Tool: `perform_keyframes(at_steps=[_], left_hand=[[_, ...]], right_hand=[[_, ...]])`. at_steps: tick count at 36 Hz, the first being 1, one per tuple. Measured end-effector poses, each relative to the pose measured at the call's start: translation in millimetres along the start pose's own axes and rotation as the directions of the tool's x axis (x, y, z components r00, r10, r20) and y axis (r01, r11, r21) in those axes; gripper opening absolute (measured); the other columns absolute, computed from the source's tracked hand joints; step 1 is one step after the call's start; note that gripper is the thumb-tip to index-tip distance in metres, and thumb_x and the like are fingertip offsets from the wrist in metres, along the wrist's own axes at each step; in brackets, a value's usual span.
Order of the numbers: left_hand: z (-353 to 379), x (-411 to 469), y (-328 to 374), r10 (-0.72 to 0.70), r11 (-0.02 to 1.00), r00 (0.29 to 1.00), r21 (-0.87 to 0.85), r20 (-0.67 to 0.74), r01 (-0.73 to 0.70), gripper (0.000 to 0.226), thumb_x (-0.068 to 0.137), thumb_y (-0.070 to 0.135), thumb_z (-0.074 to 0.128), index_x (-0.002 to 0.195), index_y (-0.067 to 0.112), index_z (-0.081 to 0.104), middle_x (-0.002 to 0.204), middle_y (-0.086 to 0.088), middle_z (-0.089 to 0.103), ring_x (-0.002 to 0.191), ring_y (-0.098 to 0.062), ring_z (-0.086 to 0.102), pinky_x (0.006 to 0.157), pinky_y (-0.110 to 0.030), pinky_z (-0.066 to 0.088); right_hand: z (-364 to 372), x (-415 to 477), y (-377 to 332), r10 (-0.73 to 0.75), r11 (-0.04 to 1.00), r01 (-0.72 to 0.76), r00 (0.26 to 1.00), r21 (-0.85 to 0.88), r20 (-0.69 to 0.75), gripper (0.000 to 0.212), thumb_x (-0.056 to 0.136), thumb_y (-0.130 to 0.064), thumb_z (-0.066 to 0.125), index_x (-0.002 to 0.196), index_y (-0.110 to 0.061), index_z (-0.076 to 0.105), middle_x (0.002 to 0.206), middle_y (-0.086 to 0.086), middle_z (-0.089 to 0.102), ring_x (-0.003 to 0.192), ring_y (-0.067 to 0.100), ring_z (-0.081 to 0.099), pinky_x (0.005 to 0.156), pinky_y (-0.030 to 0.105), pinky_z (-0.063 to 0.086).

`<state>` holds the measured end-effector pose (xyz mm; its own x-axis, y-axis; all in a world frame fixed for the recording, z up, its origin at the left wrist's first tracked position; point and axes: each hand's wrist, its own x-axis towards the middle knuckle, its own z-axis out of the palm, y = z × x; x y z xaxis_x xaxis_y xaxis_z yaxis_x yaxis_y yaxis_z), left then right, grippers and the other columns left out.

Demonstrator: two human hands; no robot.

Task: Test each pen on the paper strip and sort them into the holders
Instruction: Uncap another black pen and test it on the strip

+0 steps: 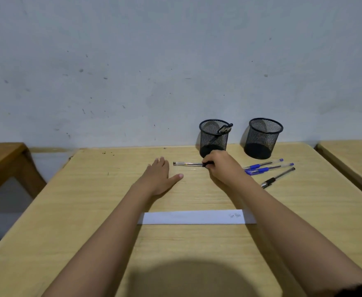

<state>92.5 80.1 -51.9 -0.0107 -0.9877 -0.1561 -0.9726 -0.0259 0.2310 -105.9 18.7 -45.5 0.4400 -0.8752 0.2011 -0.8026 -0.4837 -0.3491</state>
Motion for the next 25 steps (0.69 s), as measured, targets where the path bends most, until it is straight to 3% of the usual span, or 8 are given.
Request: perform_keyframes(at_steps=[4,7,10,13,15,19,22,25], left_hand=[[-2.0,1.6,-1.6,0.012,0.999,1.000,-0.047,0.012,-0.011,0.080,0.092,0.057,0.034,0.146,0.000,0.015,0.158,-0.014,0.002,0.147,-0.026,-0.001,0.119,-0.042,0.007],[-6.2,3.9,1.0,-0.009,0.997,1.000,-0.081,0.027,0.011,0.067,0.092,0.054,0.040,0.129,-0.002,0.040,0.149,-0.017,0.026,0.141,-0.029,0.021,0.111,-0.041,0.027],[-9.4,0.7,11.4,0.002,0.976,0.999,-0.218,-0.046,-0.012,0.040,0.090,0.047,0.050,0.088,0.008,0.050,0.108,-0.014,0.053,0.092,-0.021,0.051,0.075,-0.029,0.039],[-11.5,-5.2,29.7,0.036,0.842,0.989,-0.529,-0.142,-0.106,0.047,0.089,0.039,0.058,0.120,0.005,0.055,0.121,-0.010,0.057,0.110,-0.022,0.056,0.087,-0.029,0.041],[-13.5,-9.5,44.5,0.070,0.726,0.973,-0.658,-0.220,-0.201,0.043,0.087,0.034,0.062,0.122,0.010,0.057,0.125,-0.003,0.058,0.111,-0.014,0.057,0.094,-0.027,0.046],[-17.2,-13.0,66.4,0.069,0.538,0.931,-0.773,-0.358,-0.337,0.014,0.085,0.022,0.067,0.098,0.019,0.064,0.094,0.005,0.066,0.076,0.004,0.061,0.066,-0.007,0.048],[-15.6,-11.6,72.7,0.023,0.431,0.918,-0.824,-0.396,-0.367,0.024,0.083,0.019,0.069,0.105,0.012,0.066,0.095,-0.003,0.067,0.074,0.003,0.062,0.075,-0.014,0.050],[-14.7,-15.5,79.1,-0.004,0.338,0.917,-0.863,-0.399,-0.374,0.026,0.083,0.013,0.068,0.108,0.007,0.066,0.097,-0.011,0.068,0.083,-0.009,0.064,0.079,-0.017,0.052]], right_hand=[[-3.2,-3.4,1.7,0.065,0.982,-0.043,0.991,0.184,-0.115,0.019,0.083,-0.008,0.058,0.098,-0.013,0.069,0.098,0.006,0.058,0.089,0.020,0.052,0.076,0.033,0.044],[-13.7,-10.1,-6.2,0.171,0.896,-0.057,0.960,0.441,-0.222,0.021,0.083,-0.003,0.060,0.100,-0.011,0.068,0.093,0.004,0.056,0.082,0.016,0.052,0.073,0.023,0.042],[-25.2,-18.3,-12.5,0.248,0.734,-0.035,0.944,0.678,-0.220,0.015,0.082,-0.003,0.065,0.096,-0.011,0.064,0.081,-0.002,0.055,0.067,0.010,0.053,0.068,0.013,0.047],[-32.3,-26.0,-11.9,0.285,0.593,-0.018,0.940,0.805,-0.189,0.015,0.079,-0.008,0.069,0.082,-0.019,0.060,0.076,-0.003,0.058,0.073,0.018,0.061,0.083,0.035,0.054],[-36.3,-31.7,-12.5,0.317,0.486,0.012,0.929,0.874,-0.189,0.017,0.077,-0.004,0.070,0.078,-0.018,0.060,0.078,0.003,0.062,0.085,0.029,0.065,0.089,0.041,0.053],[-45.0,-41.3,-15.5,0.341,0.276,0.072,0.925,0.959,-0.167,0.020,0.078,0.007,0.066,0.075,-0.010,0.057,0.073,0.007,0.060,0.075,0.020,0.064,0.084,0.034,0.056],[-51.3,-47.1,-15.2,0.329,0.188,0.079,0.934,0.979,-0.139,0.020,0.077,0.011,0.064,0.073,-0.007,0.057,0.072,0.008,0.063,0.068,0.014,0.066,0.081,0.030,0.057],[-54.1,-53.2,-14.7,0.308,0.204,0.059,0.944,0.977,-0.122,0.017,0.076,0.010,0.066,0.074,-0.006,0.059,0.074,0.010,0.065,0.069,0.015,0.067,0.082,0.029,0.056]])
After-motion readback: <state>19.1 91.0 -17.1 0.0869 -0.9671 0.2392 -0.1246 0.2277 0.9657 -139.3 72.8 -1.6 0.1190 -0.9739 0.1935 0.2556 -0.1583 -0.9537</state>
